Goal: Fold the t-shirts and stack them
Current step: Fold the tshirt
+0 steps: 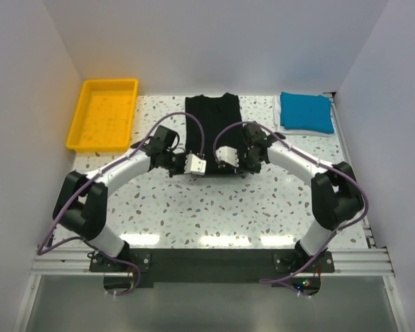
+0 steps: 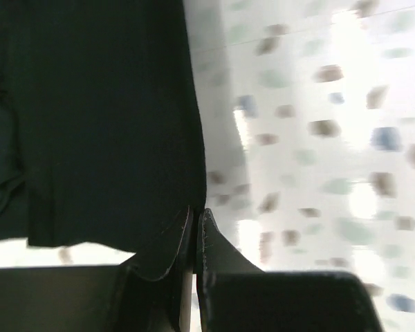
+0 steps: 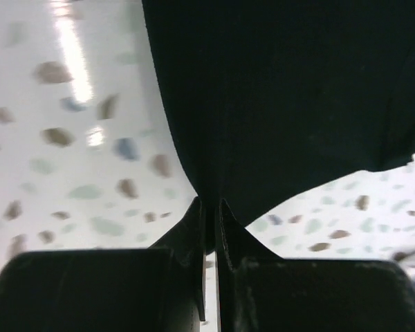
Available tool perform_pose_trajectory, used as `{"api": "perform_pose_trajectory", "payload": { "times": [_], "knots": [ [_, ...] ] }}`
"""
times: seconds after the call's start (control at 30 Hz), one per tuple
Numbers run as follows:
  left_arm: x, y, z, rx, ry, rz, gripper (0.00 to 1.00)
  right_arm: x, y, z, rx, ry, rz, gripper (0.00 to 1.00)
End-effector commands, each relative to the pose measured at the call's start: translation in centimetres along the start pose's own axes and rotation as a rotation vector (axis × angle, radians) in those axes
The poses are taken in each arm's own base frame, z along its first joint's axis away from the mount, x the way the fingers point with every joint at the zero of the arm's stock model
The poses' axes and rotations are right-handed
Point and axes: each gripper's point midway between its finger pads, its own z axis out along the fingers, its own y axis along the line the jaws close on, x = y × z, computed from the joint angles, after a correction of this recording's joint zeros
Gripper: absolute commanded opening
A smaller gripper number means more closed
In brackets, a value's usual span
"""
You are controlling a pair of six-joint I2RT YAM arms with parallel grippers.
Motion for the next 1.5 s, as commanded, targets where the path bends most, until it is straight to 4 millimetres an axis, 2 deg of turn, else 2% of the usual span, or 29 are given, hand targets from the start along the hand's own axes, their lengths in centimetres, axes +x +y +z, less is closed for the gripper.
{"api": "perform_pose_trajectory", "payload": {
  "times": [0.0,0.03,0.1,0.17,0.2,0.27,0.37,0.4,0.47,0.5,0.53,0.57,0.6,0.63,0.67,0.73,0.77,0.83,0.9,0.97,1.07,1.13,1.17,1.2,1.27,1.3,1.33,1.4,1.47],
  "knots": [
    [-2.0,-9.3,-1.4,0.227,-0.039,-0.054,0.00,-0.2,5.9,-4.0,-0.081,-0.026,-0.029,0.00],
    [-2.5,-11.3,-1.8,0.270,-0.047,-0.072,0.00,0.8,8.7,-4.4,-0.145,0.000,-0.014,0.00],
    [-4.9,-15.3,-3.6,0.365,-0.118,-0.112,0.00,-0.2,11.2,-7.2,-0.148,-0.043,-0.044,0.00],
    [-6.7,-16.8,-5.6,0.408,-0.157,-0.179,0.00,-0.7,12.6,-9.9,-0.172,-0.063,-0.016,0.00],
    [-8.3,-16.0,-6.4,0.398,-0.190,-0.182,0.00,-1.2,12.5,-11.1,-0.158,-0.088,-0.015,0.00],
    [-9.2,-14.8,-7.1,0.378,-0.181,-0.192,0.00,-1.5,11.3,-12.7,-0.122,-0.081,-0.044,0.00],
    [-9.7,-9.3,-7.3,0.266,-0.160,-0.164,0.00,-1.4,7.8,-12.6,-0.073,-0.069,-0.065,0.00],
    [-9.7,-6.0,-8.0,0.194,-0.166,-0.168,0.00,-1.7,6.2,-11.8,-0.080,-0.063,-0.060,0.00],
    [-7.4,-3.1,-6.6,0.199,-0.135,-0.226,0.00,-1.2,3.3,-10.8,-0.073,-0.061,-0.033,0.00],
    [-7.0,-0.2,-7.2,0.151,-0.143,-0.241,0.00,-1.2,2.0,-10.3,-0.074,-0.066,-0.016,0.00],
    [-6.2,0.9,-6.8,0.154,-0.140,-0.266,0.00,-1.7,-0.3,-8.8,-0.089,-0.076,-0.001,0.00],
    [-4.3,1.8,-5.0,0.189,-0.124,-0.322,0.00,-1.2,-1.9,-8.2,-0.080,-0.074,0.010,0.00],
    [-3.9,4.3,-5.2,0.147,-0.138,-0.330,0.00,-1.2,-3.2,-7.4,-0.077,-0.076,0.020,0.00],
    [-3.1,5.5,-4.7,0.137,-0.138,-0.352,0.00,-1.9,-5.4,-7.0,-0.047,-0.093,0.019,0.00],
    [-1.2,6.4,-2.7,0.147,-0.125,-0.408,0.00,-1.0,-6.0,-4.0,-0.104,-0.073,0.051,0.00],
    [0.3,8.7,-1.6,0.116,-0.107,-0.431,0.00,-1.2,-8.1,-1.8,-0.104,-0.072,0.064,0.00],
    [2.0,9.0,0.2,0.130,-0.094,-0.466,0.00,-0.5,-8.0,1.2,-0.157,-0.060,0.108,0.00],
    [3.9,9.8,1.6,0.108,-0.067,-0.488,0.00,-1.0,-9.4,2.7,-0.149,-0.083,0.143,0.00],
    [6.2,9.8,3.6,0.094,-0.027,-0.539,0.00,-0.5,-8.5,5.2,-0.204,-0.071,0.196,0.00],
    [6.9,9.2,4.4,0.118,-0.022,-0.566,0.00,0.0,-7.5,6.3,-0.232,-0.059,0.223,0.00],
    [7.2,5.9,4.4,0.171,-0.018,-0.588,0.00,0.7,-4.8,6.6,-0.281,-0.043,0.270,0.00],
    [6.6,3.5,3.9,0.207,-0.020,-0.569,0.00,0.3,-2.0,5.1,-0.327,-0.065,0.310,0.00],
    [5.4,3.1,2.5,0.189,-0.035,-0.516,0.00,-0.4,-0.7,4.2,-0.345,-0.079,0.341,0.00],
    [5.7,-0.3,2.7,0.244,-0.020,-0.535,0.00,-0.7,0.5,3.4,-0.362,-0.090,0.356,0.00],
    [5.0,-3.8,1.3,0.265,-0.019,-0.501,0.00,-1.3,4.6,1.5,-0.388,-0.111,0.387,0.00],
    [4.5,-4.9,1.0,0.274,-0.022,-0.487,0.00,-0.4,8.0,1.5,-0.447,-0.086,0.413,0.00],
    [4.1,-5.8,0.6,0.283,-0.031,-0.475,0.00,-1.1,8.7,-0.1,-0.427,-0.120,0.418,0.00],
    [2.8,-8.1,-0.4,0.311,-0.055,-0.467,0.11,-1.3,11.6,-1.0,-0.490,-0.124,0.437,0.12],
    [1.6,-8.7,-1.6,0.302,-0.074,-0.423,0.27,-2.3,13.7,-3.4,-0.596,-0.158,0.487,0.43]
  ]
}}
